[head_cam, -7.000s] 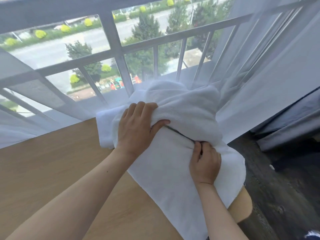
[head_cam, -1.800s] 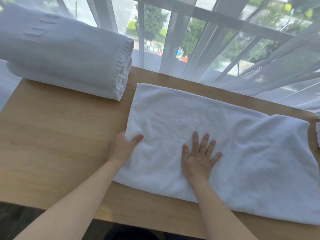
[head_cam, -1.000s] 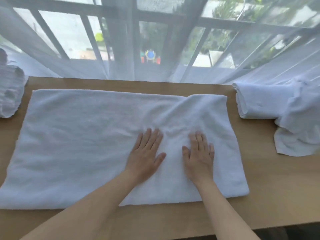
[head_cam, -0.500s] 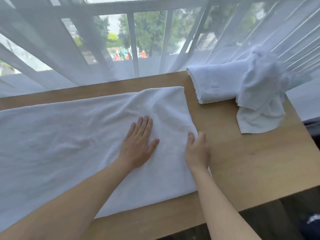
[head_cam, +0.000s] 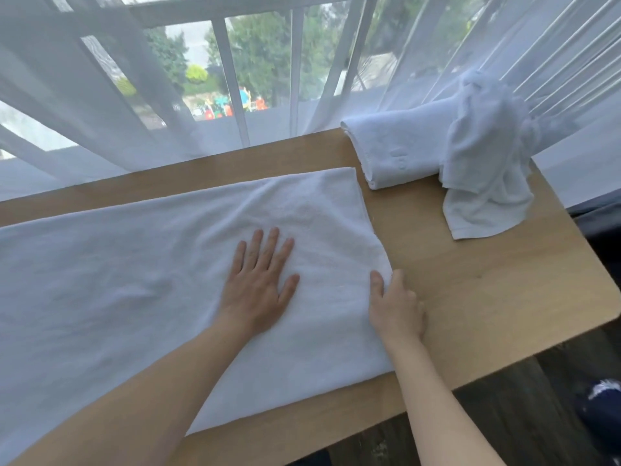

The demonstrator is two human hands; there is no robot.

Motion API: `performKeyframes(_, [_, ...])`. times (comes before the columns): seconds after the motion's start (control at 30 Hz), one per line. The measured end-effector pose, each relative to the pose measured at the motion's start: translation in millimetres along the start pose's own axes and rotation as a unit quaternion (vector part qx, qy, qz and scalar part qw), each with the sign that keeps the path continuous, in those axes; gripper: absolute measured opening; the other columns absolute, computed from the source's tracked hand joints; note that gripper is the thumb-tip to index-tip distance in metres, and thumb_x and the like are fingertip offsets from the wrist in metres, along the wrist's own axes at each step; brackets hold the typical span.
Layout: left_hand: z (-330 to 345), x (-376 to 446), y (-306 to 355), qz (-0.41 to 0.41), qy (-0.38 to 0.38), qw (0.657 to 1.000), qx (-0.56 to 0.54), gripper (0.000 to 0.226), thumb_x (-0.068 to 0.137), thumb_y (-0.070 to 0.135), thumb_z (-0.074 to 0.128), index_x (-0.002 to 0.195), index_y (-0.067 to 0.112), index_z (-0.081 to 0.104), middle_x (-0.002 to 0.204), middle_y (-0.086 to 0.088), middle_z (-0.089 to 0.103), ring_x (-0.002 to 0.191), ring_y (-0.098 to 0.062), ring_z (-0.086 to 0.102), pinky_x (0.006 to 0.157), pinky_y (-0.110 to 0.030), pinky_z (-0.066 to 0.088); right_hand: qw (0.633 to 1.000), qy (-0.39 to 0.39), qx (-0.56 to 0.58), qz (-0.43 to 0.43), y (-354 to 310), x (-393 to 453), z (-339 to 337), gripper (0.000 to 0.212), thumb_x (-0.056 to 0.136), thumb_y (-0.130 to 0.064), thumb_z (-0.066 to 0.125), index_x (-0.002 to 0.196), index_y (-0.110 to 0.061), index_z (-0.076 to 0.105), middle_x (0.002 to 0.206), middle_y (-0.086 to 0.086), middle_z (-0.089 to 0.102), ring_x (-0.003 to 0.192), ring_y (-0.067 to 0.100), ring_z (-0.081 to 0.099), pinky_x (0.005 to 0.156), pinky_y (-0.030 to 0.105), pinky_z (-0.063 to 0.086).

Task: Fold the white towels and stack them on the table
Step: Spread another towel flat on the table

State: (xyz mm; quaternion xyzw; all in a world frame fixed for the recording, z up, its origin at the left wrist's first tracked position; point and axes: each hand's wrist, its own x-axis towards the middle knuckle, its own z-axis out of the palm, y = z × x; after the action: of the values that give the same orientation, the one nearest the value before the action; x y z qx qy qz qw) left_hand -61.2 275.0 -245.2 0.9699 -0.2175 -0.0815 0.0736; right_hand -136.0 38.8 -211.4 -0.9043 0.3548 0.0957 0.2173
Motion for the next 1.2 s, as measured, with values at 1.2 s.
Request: performKeyframes(1.2, [1.7, 21.1, 21.2, -0.07, 0.01, 0.997, -0.008, 0.068, 0.1, 0.06, 0.014, 0.161, 0.032, 0.004, 0.169, 0.001, -0.001, 0.156, -0.025, -0.006, 0.124, -0.053, -0.002, 0.997, 0.04, -0.008, -0.071, -47.2, 71.0, -2.2, 0.053, 0.098, -0.063, 0.037, 0.124, -0.017, 0.041, 0.088, 0.007, 0.061, 0.067, 0.025, 0.048, 0.061, 0.034, 0.034])
